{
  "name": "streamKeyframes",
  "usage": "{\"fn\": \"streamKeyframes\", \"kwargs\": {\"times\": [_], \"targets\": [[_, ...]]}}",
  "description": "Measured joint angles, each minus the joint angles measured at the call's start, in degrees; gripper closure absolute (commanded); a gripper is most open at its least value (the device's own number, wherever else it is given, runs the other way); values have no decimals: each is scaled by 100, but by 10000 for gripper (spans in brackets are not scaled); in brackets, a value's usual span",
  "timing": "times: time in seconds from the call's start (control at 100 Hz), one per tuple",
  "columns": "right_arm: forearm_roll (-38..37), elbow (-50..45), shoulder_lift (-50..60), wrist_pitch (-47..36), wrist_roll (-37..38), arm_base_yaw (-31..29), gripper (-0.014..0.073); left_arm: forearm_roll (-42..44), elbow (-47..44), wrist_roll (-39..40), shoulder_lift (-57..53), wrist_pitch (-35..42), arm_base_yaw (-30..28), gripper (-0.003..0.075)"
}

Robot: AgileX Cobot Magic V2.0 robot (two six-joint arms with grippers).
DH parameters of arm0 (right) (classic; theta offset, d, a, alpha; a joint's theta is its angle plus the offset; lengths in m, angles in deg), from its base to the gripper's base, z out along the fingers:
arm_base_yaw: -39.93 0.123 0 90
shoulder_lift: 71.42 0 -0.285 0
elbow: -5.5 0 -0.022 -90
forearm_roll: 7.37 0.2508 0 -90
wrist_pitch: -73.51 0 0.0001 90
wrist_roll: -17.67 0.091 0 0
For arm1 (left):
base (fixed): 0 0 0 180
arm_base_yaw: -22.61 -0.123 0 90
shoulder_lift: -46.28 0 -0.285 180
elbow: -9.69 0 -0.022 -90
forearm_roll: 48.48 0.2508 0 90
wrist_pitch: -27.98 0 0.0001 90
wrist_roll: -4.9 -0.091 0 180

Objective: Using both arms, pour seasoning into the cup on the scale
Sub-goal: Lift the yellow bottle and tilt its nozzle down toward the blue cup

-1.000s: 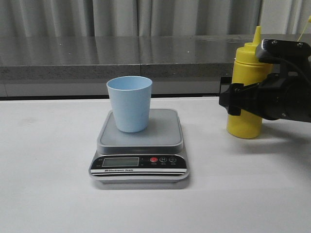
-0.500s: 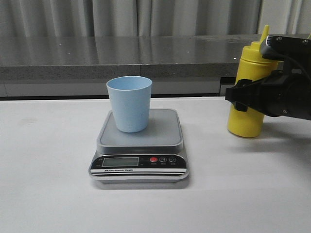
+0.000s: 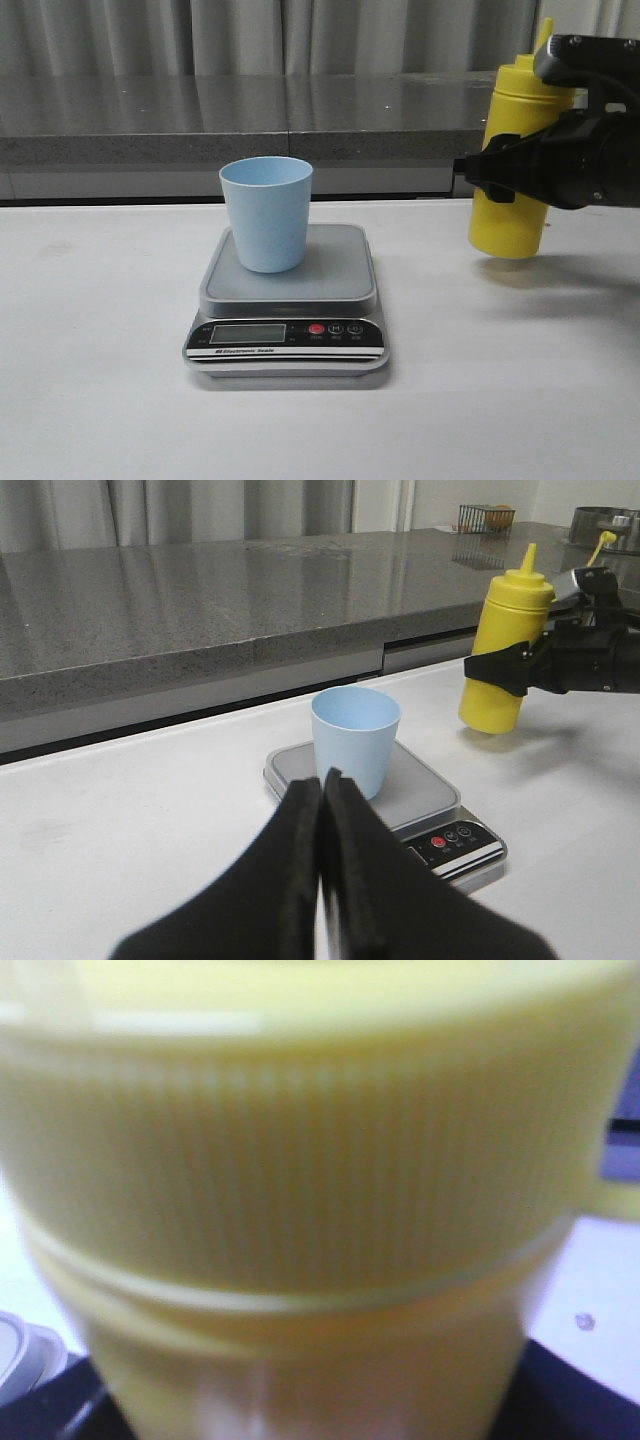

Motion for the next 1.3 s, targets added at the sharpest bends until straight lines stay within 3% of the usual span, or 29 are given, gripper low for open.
{"fn": "streamKeyframes", "kwargs": {"times": [0.34,0.72,1.04,1.3], "targets": [[-1850,775,842,2414,-226,222,654,0,0,0,0,0,0,741],[-4190,1914,877,5007,455,1105,654,0,0,0,0,0,0,741],[-5936,2131,877,6029,530,1644,654,0,0,0,0,0,0,741],[-6888,2131,877,6698,530,1989,654,0,0,0,0,0,0,741]]}}
